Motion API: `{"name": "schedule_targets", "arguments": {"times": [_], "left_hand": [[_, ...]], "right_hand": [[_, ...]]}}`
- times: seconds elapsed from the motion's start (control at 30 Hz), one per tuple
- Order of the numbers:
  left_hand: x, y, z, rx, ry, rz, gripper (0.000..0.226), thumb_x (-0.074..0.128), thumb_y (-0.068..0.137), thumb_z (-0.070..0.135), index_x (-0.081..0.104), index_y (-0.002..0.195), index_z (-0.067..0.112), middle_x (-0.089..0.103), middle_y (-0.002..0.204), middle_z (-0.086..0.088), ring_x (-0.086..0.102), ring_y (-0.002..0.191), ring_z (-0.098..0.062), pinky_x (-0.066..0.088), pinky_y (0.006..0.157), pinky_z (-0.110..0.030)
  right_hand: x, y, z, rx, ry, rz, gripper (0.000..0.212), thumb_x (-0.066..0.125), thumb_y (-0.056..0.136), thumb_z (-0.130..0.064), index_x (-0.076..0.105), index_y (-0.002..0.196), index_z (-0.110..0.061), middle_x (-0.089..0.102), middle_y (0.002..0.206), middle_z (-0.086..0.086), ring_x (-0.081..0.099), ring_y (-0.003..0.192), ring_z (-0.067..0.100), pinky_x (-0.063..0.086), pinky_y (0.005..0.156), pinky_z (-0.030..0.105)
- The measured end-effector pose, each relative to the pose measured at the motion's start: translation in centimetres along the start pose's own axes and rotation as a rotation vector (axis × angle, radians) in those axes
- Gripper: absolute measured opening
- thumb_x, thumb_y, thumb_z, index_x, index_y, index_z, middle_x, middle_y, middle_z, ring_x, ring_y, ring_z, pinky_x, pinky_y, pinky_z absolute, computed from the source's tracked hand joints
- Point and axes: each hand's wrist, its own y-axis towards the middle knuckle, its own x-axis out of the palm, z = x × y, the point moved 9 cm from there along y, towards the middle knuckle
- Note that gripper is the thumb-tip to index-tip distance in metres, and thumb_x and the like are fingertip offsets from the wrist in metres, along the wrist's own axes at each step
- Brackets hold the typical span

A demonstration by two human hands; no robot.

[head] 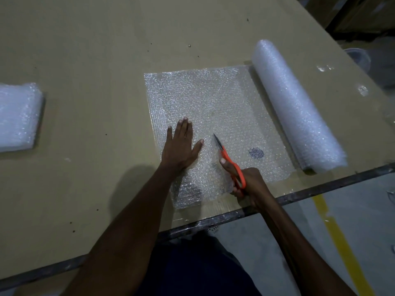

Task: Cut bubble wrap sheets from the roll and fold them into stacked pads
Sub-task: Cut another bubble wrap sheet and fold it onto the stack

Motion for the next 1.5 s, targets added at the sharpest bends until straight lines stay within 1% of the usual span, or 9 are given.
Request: {"name": "schedule_targets", "arguments": {"times": [0.17,0.3,0.47,0.63,0.83,0.93,1.07,1.27,1.5], "left_hand": [[0.1,0.0,0.0,0.000,-0.002,-0.005,0.081,0.015,0.100,0.061,0.011,0.159,0.006,0.002,0.167,-0.011,-0.003,0.154,-0.022,-0.005,0.123,-0.049],[0.0,-0.1,0.0,0.000,0.009,-0.005,0.080,0.016,0.101,0.060,0.011,0.159,0.006,0.002,0.167,-0.011,-0.003,0.154,-0.022,-0.006,0.122,-0.048],[0.0,-0.1,0.0,-0.006,0.004,-0.006,0.081,0.014,0.100,0.062,0.010,0.159,0.006,0.001,0.167,-0.011,-0.003,0.154,-0.021,-0.006,0.123,-0.048],[0.1,-0.1,0.0,-0.013,-0.001,-0.026,0.081,0.014,0.100,0.061,0.007,0.159,0.007,-0.002,0.167,-0.010,-0.005,0.154,-0.021,-0.007,0.123,-0.048],[0.1,-0.1,0.0,-0.019,0.012,-0.032,0.081,0.012,0.099,0.062,0.006,0.159,0.008,-0.003,0.167,-0.009,-0.007,0.154,-0.020,-0.008,0.123,-0.047],[0.2,-0.1,-0.1,-0.020,0.007,-0.036,0.081,0.012,0.100,0.062,0.005,0.160,0.008,-0.004,0.167,-0.009,-0.008,0.154,-0.020,-0.007,0.123,-0.048],[0.1,-0.2,0.0,-0.019,0.012,-0.033,0.081,0.012,0.100,0.061,0.006,0.159,0.008,-0.004,0.167,-0.009,-0.007,0.154,-0.020,-0.007,0.123,-0.049],[0.3,-0.2,-0.1,-0.022,0.010,-0.044,0.079,0.014,0.101,0.061,0.005,0.160,0.008,-0.005,0.167,-0.009,-0.009,0.154,-0.020,-0.009,0.123,-0.047],[0.2,-0.2,-0.1,-0.008,-0.001,-0.019,0.083,0.013,0.098,0.063,0.010,0.159,0.007,0.001,0.167,-0.010,-0.004,0.154,-0.021,-0.005,0.124,-0.049]], "right_hand": [[-0.1,0.2,0.0,0.002,-0.013,-0.001,0.052,0.091,0.070,-0.046,0.061,0.060,-0.005,0.053,0.056,0.015,0.046,0.040,0.019,0.036,0.040,0.022],[0.5,0.7,-1.1,-0.023,-0.031,-0.007,0.055,0.089,0.070,-0.053,0.059,0.055,-0.008,0.054,0.052,0.012,0.045,0.038,0.019,0.033,0.042,0.022],[0.4,0.9,-0.6,-0.024,-0.019,-0.004,0.052,0.089,0.071,-0.046,0.057,0.054,-0.008,0.050,0.050,0.010,0.041,0.036,0.017,0.029,0.039,0.019],[0.8,1.1,-1.5,-0.013,-0.029,-0.009,0.053,0.088,0.073,-0.049,0.058,0.048,-0.013,0.052,0.050,0.008,0.043,0.036,0.016,0.032,0.037,0.018],[0.9,1.8,-1.3,-0.020,-0.021,-0.009,0.048,0.089,0.072,-0.043,0.062,0.055,-0.008,0.055,0.053,0.012,0.045,0.037,0.015,0.035,0.037,0.019],[1.0,2.0,-1.6,-0.017,-0.022,0.002,0.051,0.090,0.072,-0.046,0.061,0.056,-0.006,0.055,0.053,0.012,0.045,0.037,0.016,0.036,0.037,0.019],[1.7,2.6,-2.4,-0.016,-0.008,-0.006,0.052,0.090,0.073,-0.045,0.058,0.051,-0.010,0.053,0.050,0.009,0.044,0.034,0.014,0.033,0.035,0.017],[1.5,2.9,-2.2,-0.021,-0.030,-0.009,0.049,0.090,0.072,-0.045,0.064,0.064,-0.004,0.055,0.053,0.011,0.045,0.037,0.015,0.035,0.037,0.019],[2.0,4.2,-3.1,-0.055,-0.079,-0.012,0.055,0.089,0.070,-0.052,0.061,0.054,-0.008,0.055,0.053,0.013,0.045,0.037,0.017,0.034,0.039,0.020]]}}
